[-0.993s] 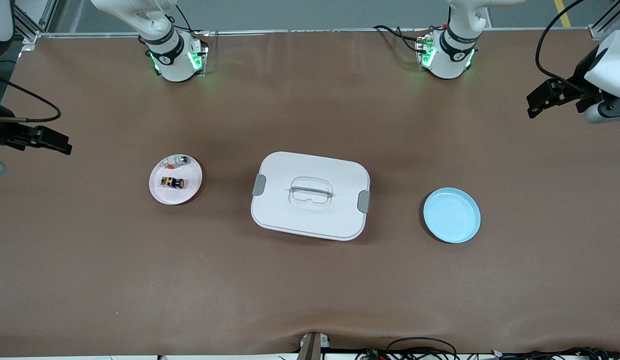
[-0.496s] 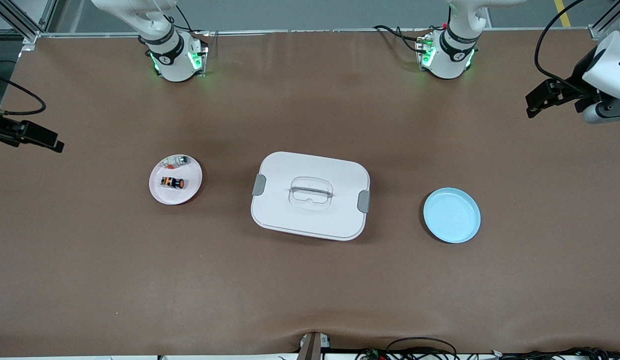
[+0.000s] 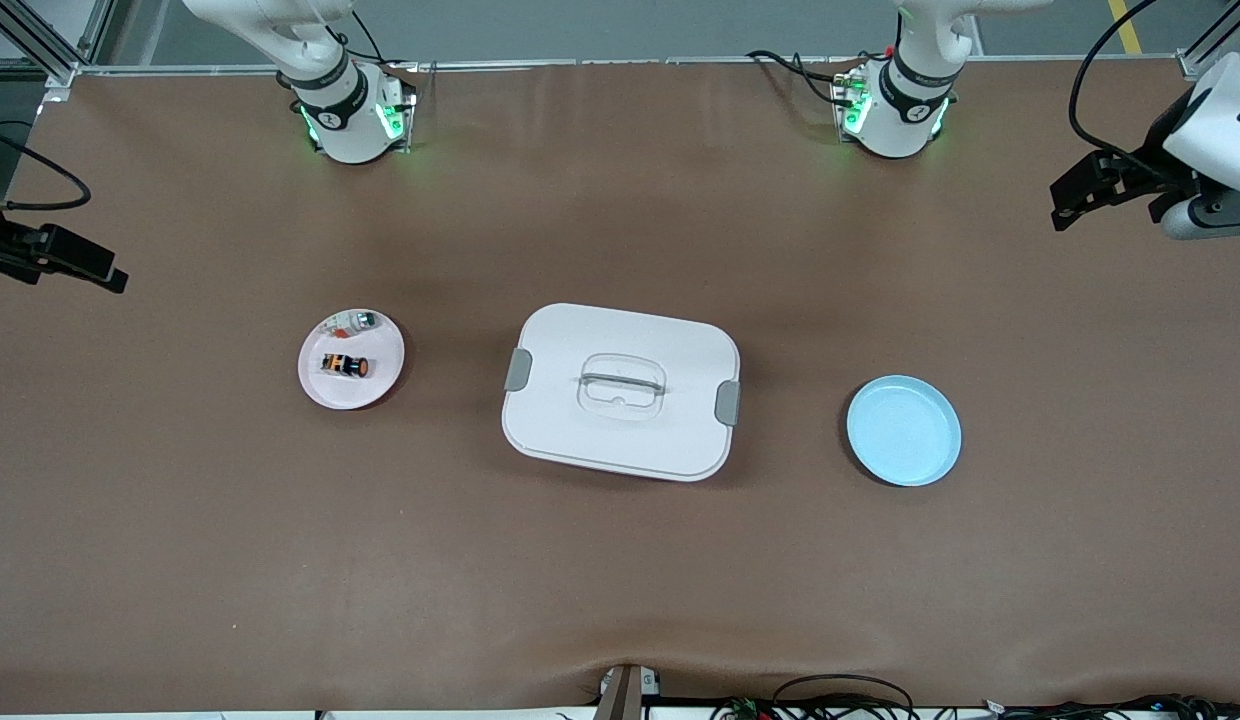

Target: Transfer orange switch to right arm and place

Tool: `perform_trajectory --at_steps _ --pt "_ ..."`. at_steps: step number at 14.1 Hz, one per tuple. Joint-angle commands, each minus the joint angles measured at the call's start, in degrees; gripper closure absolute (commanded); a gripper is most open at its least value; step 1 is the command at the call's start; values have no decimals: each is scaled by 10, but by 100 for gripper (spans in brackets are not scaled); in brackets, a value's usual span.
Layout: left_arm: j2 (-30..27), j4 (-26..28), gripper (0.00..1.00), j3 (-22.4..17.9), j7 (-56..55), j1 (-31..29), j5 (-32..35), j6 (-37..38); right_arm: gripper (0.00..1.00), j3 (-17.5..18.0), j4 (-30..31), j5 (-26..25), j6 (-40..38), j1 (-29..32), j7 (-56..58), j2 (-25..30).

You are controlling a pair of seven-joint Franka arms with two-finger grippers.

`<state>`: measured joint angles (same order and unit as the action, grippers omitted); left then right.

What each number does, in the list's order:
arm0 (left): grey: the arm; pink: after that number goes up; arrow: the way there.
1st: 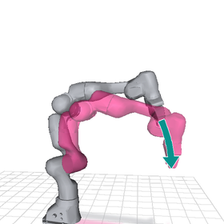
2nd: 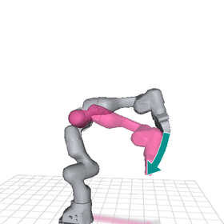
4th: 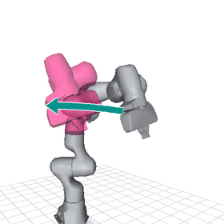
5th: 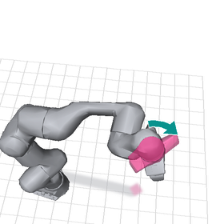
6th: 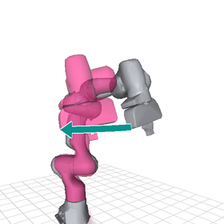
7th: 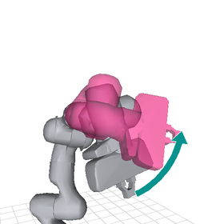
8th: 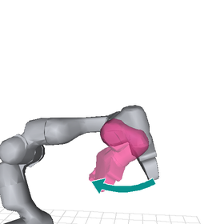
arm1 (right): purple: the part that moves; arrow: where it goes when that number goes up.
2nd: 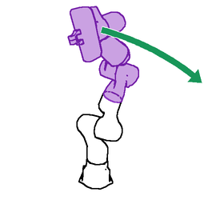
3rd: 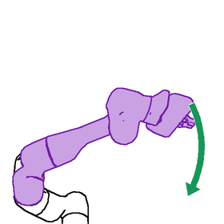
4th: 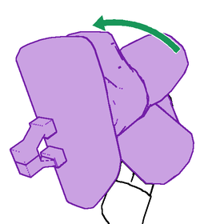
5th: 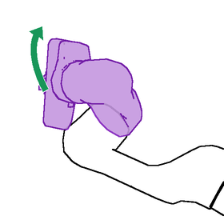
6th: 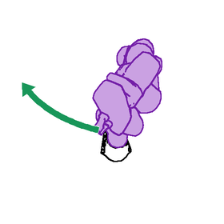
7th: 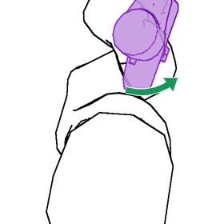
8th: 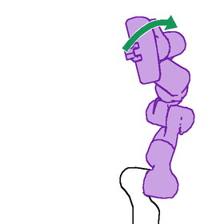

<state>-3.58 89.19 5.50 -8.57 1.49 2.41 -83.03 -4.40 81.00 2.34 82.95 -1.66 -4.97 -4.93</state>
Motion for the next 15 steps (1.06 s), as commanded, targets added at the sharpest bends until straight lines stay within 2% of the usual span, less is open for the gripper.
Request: perform_trajectory --at_steps 1,15 --pt "-17 14 0 -3 15 0 -13 1 0 5 35 9 16 8 8 28" --pt "-11 2 0 -4 16 -1 -21 1 0 5 35 -3 14 8 72 29"
